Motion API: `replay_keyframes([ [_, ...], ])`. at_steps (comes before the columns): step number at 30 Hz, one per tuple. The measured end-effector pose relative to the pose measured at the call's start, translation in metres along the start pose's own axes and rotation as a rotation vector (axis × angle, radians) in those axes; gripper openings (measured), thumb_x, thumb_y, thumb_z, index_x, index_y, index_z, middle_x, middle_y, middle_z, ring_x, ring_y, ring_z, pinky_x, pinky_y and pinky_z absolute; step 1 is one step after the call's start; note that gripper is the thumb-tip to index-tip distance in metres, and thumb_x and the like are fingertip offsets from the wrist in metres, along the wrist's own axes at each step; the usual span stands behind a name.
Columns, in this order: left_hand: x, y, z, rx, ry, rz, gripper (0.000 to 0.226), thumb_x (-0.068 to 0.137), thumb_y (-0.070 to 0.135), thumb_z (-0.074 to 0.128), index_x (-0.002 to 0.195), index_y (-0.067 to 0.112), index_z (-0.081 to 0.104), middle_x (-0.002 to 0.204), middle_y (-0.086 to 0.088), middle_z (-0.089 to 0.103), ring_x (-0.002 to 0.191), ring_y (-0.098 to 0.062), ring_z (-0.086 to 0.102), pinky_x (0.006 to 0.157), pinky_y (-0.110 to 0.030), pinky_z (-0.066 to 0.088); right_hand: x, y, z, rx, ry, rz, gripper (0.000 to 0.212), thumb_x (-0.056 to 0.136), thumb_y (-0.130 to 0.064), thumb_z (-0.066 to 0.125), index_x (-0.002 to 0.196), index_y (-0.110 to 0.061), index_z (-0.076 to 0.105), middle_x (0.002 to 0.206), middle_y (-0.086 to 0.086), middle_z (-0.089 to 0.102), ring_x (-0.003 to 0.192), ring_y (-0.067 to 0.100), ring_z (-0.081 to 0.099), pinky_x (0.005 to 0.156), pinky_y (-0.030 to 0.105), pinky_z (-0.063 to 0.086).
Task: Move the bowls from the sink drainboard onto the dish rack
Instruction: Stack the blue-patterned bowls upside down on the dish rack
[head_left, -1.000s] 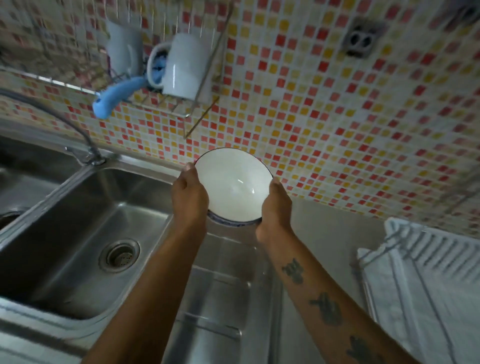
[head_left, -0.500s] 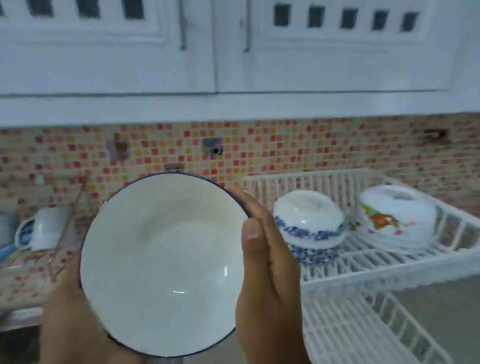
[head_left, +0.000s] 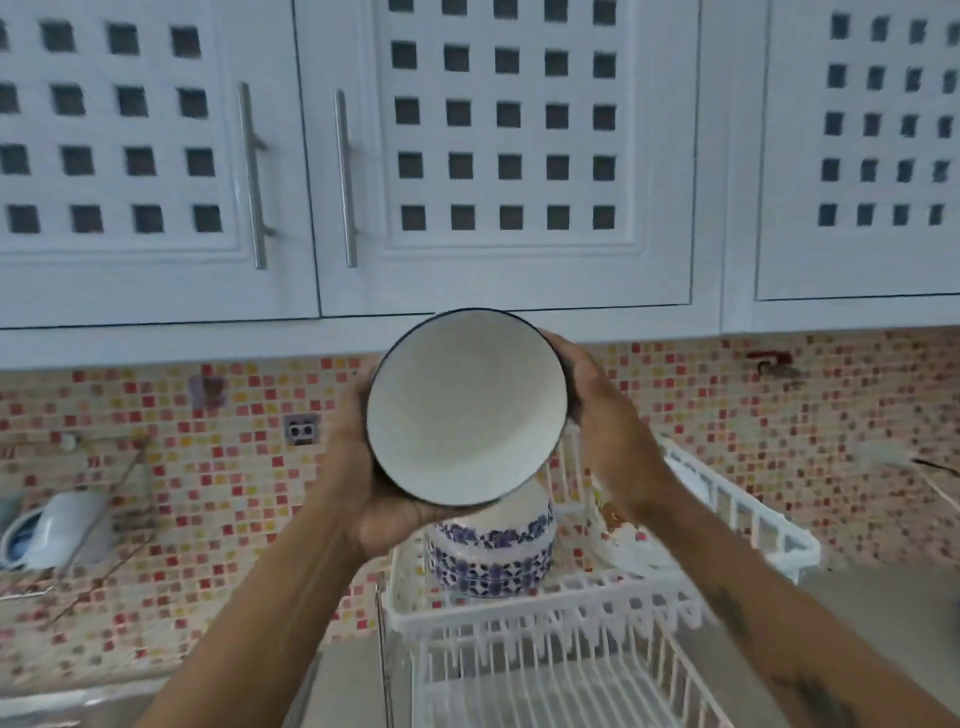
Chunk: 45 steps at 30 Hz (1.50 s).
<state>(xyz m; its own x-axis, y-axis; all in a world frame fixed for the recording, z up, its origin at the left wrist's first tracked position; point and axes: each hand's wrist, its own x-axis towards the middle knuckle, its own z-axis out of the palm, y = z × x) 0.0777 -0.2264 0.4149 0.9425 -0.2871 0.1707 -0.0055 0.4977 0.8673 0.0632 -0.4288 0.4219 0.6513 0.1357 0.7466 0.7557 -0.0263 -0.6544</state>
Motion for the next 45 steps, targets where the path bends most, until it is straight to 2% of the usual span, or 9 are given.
replay_keyframes([
  [2,0.005,0.000,0.014,0.150,0.056,0.115,0.055,0.085,0.065,0.041,0.095,0.024,0.075,0.090,-0.010,0.078,0.085,-0.032,0.069,0.084,-0.050,0.054,0.014,-0.006,-0.017,-0.085,-0.140,0.173,0.055,0.085,-0.069,0.016,0.117,-0.046,0.055,0.127,-0.013,0.060,0.123,0.008,0.055,0.115,0.038,0.032],
  [5,0.022,-0.012,0.019,0.545,0.187,0.380,0.059,0.070,0.059,0.064,0.113,0.020,0.065,0.098,-0.009,0.074,0.082,-0.025,0.070,0.063,-0.031,0.058,0.030,-0.004,-0.028,-0.211,-0.264,0.357,0.069,0.072,-0.075,0.010,0.112,-0.041,0.056,0.124,0.002,0.061,0.122,0.016,0.053,0.119,0.039,0.025],
  [8,0.039,-0.035,0.016,0.768,0.274,0.526,0.074,0.055,0.055,0.080,0.116,0.023,0.052,0.104,-0.004,0.069,0.089,-0.020,0.072,0.072,-0.031,0.062,0.035,0.017,-0.025,-0.230,-0.272,0.452,0.086,0.065,-0.087,0.016,0.119,-0.035,0.058,0.128,0.009,0.063,0.124,0.024,0.055,0.119,0.048,0.023],
  [13,0.055,-0.065,0.006,1.210,0.320,0.617,0.104,0.052,0.066,0.078,0.138,0.026,0.037,0.128,0.003,0.050,0.114,-0.013,0.052,0.094,-0.029,0.049,0.035,0.064,-0.019,-0.130,-0.104,0.612,0.071,0.068,-0.086,0.037,0.099,-0.029,0.065,0.109,0.012,0.073,0.100,0.029,0.069,0.097,0.047,0.052],
  [20,0.067,-0.082,-0.019,1.300,0.256,0.406,0.119,0.054,0.066,0.079,0.149,0.022,0.022,0.146,-0.002,0.032,0.135,-0.021,0.036,0.110,-0.040,0.040,0.030,0.113,-0.007,-0.098,0.022,0.749,0.035,0.086,-0.050,0.050,0.093,-0.020,0.066,0.108,0.014,0.072,0.095,0.030,0.069,0.095,0.049,0.053],
  [29,0.068,-0.087,-0.028,1.304,0.257,0.347,0.115,0.059,0.052,0.085,0.149,0.017,0.024,0.146,-0.006,0.030,0.135,-0.021,0.034,0.103,-0.026,0.033,0.028,0.124,-0.005,-0.095,0.029,0.795,0.038,0.077,-0.050,0.058,0.090,-0.016,0.069,0.098,0.011,0.075,0.091,0.029,0.071,0.093,0.047,0.054],
  [34,0.066,-0.088,-0.028,1.313,0.250,0.313,0.105,0.059,0.048,0.087,0.144,0.016,0.032,0.140,-0.004,0.036,0.121,-0.010,0.036,0.095,-0.018,0.029,0.025,0.128,-0.004,-0.085,0.024,0.814,0.032,0.079,-0.048,0.058,0.088,-0.019,0.068,0.095,0.008,0.074,0.090,0.027,0.070,0.092,0.045,0.055],
  [38,0.065,-0.089,-0.028,1.285,0.251,0.293,0.109,0.058,0.045,0.088,0.146,0.017,0.030,0.142,-0.005,0.033,0.130,-0.018,0.038,0.097,-0.022,0.033,0.025,0.130,-0.005,-0.091,0.014,0.823,0.043,0.079,-0.048,0.059,0.101,-0.013,0.069,0.102,0.011,0.074,0.093,0.028,0.070,0.093,0.045,0.054],
  [45,0.068,-0.090,-0.029,1.289,0.240,0.231,0.119,0.055,0.048,0.089,0.149,0.016,0.023,0.147,-0.005,0.028,0.136,-0.024,0.035,0.110,-0.040,0.040,0.026,0.136,-0.006,-0.107,-0.005,0.841,0.039,0.081,-0.046,0.057,0.099,-0.013,0.067,0.102,0.011,0.074,0.094,0.028,0.070,0.093,0.045,0.054],
])
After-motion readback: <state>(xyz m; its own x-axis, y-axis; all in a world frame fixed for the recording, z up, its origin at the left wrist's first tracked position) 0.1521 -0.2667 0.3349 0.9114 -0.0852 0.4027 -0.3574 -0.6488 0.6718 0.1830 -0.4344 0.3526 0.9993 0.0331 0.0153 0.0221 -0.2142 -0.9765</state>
